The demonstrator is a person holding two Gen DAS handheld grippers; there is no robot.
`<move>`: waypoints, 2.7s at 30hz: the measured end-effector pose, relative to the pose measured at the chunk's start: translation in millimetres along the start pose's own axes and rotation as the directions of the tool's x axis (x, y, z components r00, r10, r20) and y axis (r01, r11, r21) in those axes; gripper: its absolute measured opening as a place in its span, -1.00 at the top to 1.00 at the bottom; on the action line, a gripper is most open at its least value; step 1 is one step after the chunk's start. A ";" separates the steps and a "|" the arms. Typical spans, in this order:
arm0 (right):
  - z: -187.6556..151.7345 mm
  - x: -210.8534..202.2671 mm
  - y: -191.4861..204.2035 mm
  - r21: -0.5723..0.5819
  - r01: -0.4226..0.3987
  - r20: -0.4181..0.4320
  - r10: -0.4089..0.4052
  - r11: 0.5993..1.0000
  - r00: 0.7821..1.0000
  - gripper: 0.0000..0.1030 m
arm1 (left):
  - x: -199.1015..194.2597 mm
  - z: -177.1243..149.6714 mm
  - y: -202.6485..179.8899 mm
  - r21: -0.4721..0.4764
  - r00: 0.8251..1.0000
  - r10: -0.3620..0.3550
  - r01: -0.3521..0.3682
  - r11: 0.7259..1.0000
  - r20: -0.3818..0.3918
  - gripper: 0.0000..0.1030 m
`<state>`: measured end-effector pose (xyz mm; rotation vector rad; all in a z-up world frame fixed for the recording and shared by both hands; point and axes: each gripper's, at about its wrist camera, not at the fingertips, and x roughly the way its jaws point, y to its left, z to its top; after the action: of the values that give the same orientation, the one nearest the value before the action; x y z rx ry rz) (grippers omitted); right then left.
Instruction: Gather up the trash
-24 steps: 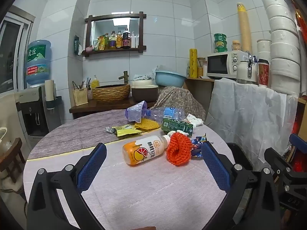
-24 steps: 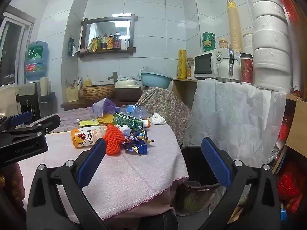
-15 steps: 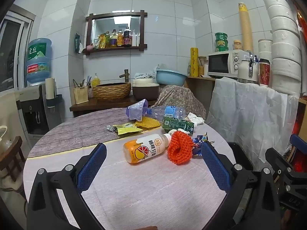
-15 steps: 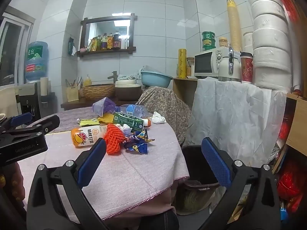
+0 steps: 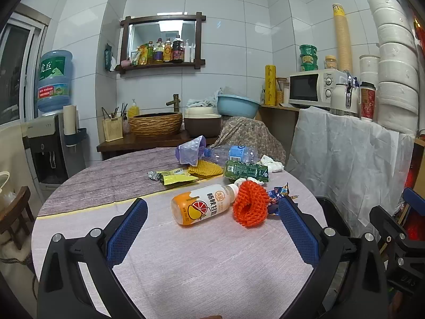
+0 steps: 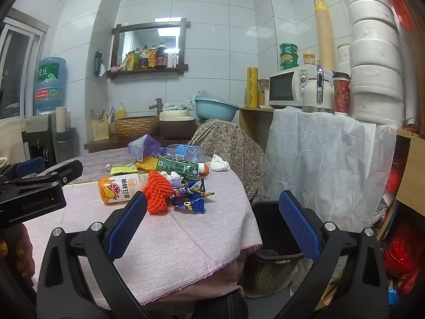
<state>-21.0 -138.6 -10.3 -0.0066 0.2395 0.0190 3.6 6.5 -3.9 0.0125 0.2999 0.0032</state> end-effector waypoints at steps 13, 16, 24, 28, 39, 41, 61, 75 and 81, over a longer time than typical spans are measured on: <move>0.4 -1.1 -0.9 0.002 0.001 0.000 -0.001 1.000 1.000 -0.90 | -0.2 -2.4 -2.9 -0.002 1.000 0.004 -0.004 1.000 0.002 -0.90; 0.0 -0.7 -1.5 0.003 0.001 0.000 -0.001 1.000 1.000 -0.91 | -0.5 -2.6 -1.3 -0.005 1.000 0.002 -0.002 1.000 -0.002 -0.90; 0.4 -0.2 -1.8 0.003 0.001 -0.001 -0.001 1.000 1.000 -0.90 | 0.5 0.0 3.1 -0.011 1.000 0.003 -0.003 1.000 -0.008 -0.90; 0.5 -1.7 -1.5 0.004 -0.001 -0.002 0.001 1.000 1.000 -0.91 | 1.4 0.4 4.3 -0.009 1.000 0.001 -0.001 1.000 -0.011 -0.90; 0.1 -1.4 -1.2 0.005 -0.001 -0.005 0.001 1.000 1.000 -0.91 | 2.4 -1.2 5.2 -0.015 1.000 0.004 -0.004 1.000 -0.013 -0.90; 0.1 -1.2 -1.1 0.006 -0.001 -0.006 0.001 1.000 1.000 -0.91 | 2.6 -1.7 5.1 -0.013 1.000 0.003 -0.004 1.000 -0.014 -0.90; -3.8 0.3 -0.4 0.004 -0.005 -0.017 0.005 1.000 1.000 -0.90 | 3.7 -2.4 4.7 -0.015 1.000 0.002 -0.002 1.000 -0.019 -0.90; -5.2 0.8 1.2 0.006 -0.009 -0.031 0.010 1.000 0.999 -0.91 | 6.7 -6.6 6.4 -0.021 1.000 0.007 -0.008 1.000 -0.027 -0.90; -4.8 0.8 0.8 0.008 -0.010 -0.032 0.010 1.000 0.999 -0.91 | 6.0 -7.1 6.1 -0.021 1.000 0.008 -0.008 1.000 -0.029 -0.90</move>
<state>-21.4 -137.8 -15.2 0.0016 0.2714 0.0278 7.3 12.7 -12.3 -0.0073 0.3282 0.0146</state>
